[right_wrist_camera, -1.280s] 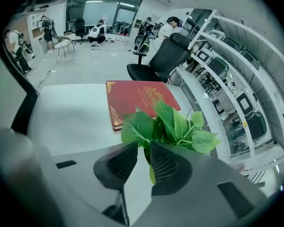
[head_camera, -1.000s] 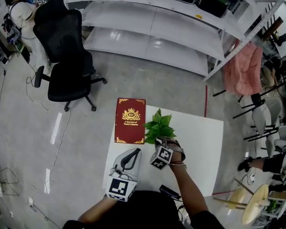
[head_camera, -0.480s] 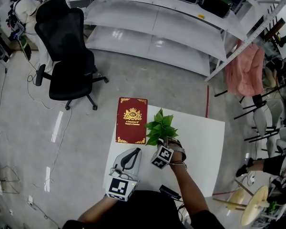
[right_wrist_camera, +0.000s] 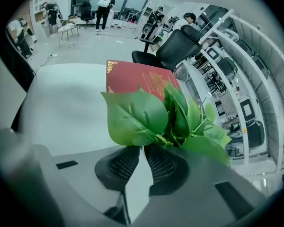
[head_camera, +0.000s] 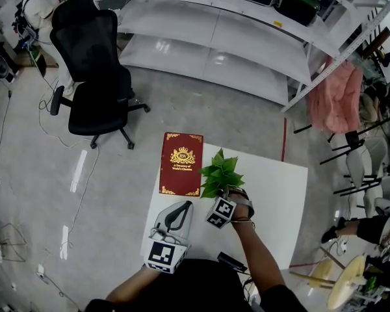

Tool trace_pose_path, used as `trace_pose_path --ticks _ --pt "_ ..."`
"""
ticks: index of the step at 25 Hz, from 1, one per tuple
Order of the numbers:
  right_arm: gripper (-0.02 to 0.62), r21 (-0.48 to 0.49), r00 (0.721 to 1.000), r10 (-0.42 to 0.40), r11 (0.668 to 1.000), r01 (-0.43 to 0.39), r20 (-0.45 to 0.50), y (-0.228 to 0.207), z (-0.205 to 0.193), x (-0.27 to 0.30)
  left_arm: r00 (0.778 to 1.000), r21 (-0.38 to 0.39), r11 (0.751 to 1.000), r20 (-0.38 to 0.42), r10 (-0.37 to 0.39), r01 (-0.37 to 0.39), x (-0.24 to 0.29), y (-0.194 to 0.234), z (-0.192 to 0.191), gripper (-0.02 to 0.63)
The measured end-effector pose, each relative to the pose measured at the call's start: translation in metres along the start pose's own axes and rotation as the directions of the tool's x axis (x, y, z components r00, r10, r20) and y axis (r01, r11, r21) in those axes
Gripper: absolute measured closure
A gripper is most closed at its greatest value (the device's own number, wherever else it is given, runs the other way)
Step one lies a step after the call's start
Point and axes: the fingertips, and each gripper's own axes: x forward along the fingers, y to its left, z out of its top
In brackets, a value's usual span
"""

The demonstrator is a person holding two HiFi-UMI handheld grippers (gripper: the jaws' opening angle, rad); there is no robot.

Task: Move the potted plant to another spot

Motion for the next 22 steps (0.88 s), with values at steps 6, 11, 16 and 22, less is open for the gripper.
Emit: trace_pose_path --ticks 6,11,16,22 --pt "0.551 -0.028 1.000 0.012 1.000 -0.013 -0.005 0.002 0.001 0.000 1.000 0.005 1.000 0.006 0.009 -0.009 -0.003 0.001 0.001 0.588" --pt "0.555 -0.030 1.000 0.020 0.999 -0.020 0.004 0.011 0.003 -0.003 1.000 0.011 1.000 0.015 0.014 -0.015 -0.009 -0.001 0.002 0.588" --pt "0.560 -0.037 1.000 0.023 0.999 -0.022 0.017 0.023 0.005 -0.011 0.999 0.013 1.000 0.029 0.025 -0.026 -0.018 -0.005 0.005 0.588" --pt "0.563 -0.042 0.999 0.024 0.999 -0.022 0.031 0.039 0.004 -0.024 0.998 0.023 0.999 0.048 0.035 -0.036 -0.034 -0.015 0.009 0.588"
